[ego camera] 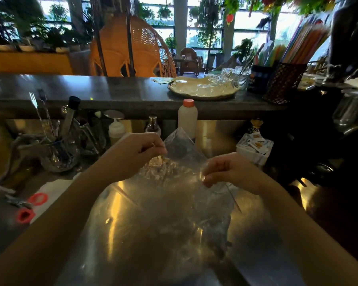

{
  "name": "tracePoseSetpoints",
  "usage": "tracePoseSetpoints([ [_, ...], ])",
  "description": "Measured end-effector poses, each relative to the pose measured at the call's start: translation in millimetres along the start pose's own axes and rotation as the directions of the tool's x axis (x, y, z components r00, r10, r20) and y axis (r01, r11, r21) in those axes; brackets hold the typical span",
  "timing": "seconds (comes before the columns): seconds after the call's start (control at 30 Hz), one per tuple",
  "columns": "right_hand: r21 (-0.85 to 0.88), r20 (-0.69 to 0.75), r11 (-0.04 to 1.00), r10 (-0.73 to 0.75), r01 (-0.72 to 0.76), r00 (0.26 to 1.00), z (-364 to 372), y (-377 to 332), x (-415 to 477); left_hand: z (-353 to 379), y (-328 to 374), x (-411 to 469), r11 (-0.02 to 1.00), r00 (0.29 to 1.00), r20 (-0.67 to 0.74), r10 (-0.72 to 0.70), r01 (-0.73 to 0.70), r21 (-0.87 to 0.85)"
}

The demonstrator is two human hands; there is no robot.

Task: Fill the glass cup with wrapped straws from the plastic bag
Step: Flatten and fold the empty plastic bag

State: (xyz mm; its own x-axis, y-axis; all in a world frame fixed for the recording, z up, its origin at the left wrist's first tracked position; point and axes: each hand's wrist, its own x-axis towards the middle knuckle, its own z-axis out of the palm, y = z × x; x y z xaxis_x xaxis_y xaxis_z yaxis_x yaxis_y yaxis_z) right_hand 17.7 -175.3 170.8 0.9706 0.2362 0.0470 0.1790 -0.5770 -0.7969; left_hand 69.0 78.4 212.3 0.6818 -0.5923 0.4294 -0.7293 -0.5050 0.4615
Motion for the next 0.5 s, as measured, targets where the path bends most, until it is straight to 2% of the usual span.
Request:
tracePoseSetpoints([
  [0.1,0.06,-0.131,0.998,-0.026,0.034,0.991,2,7,-2,-4,-12,-3,0.996,0.998,-0.031,-0.057,0.055,-0.064],
  [0.17,0.094,-0.21,0.994,-0.041,0.062,0.977,0,10,-5,-5,-23,-7,0.953,0.985,-0.079,-0.154,0.127,-0.277],
  [0.23,0.177,-0.261,0.98,-0.045,0.094,0.964,-2,14,-9,-4,-34,-11,0.81,0.944,-0.125,-0.306,0.188,-0.556],
  [0.3,0.278,-0.335,0.952,-0.03,0.129,0.942,-3,18,-11,4,-46,-17,0.595,0.911,-0.062,-0.408,0.213,-0.775],
  [0.37,0.388,-0.428,0.906,0.012,0.172,0.904,-3,21,-11,19,-51,-24,0.372,0.916,0.055,-0.397,0.215,-0.903],
  [0.4,0.437,-0.458,0.879,0.037,0.189,0.888,-2,22,-10,28,-51,-26,0.306,0.925,0.105,-0.365,0.225,-0.925],
  [0.5,0.512,-0.481,0.835,0.085,0.201,0.873,4,25,-8,57,-43,-28,0.215,0.94,0.23,-0.253,0.287,-0.934],
])
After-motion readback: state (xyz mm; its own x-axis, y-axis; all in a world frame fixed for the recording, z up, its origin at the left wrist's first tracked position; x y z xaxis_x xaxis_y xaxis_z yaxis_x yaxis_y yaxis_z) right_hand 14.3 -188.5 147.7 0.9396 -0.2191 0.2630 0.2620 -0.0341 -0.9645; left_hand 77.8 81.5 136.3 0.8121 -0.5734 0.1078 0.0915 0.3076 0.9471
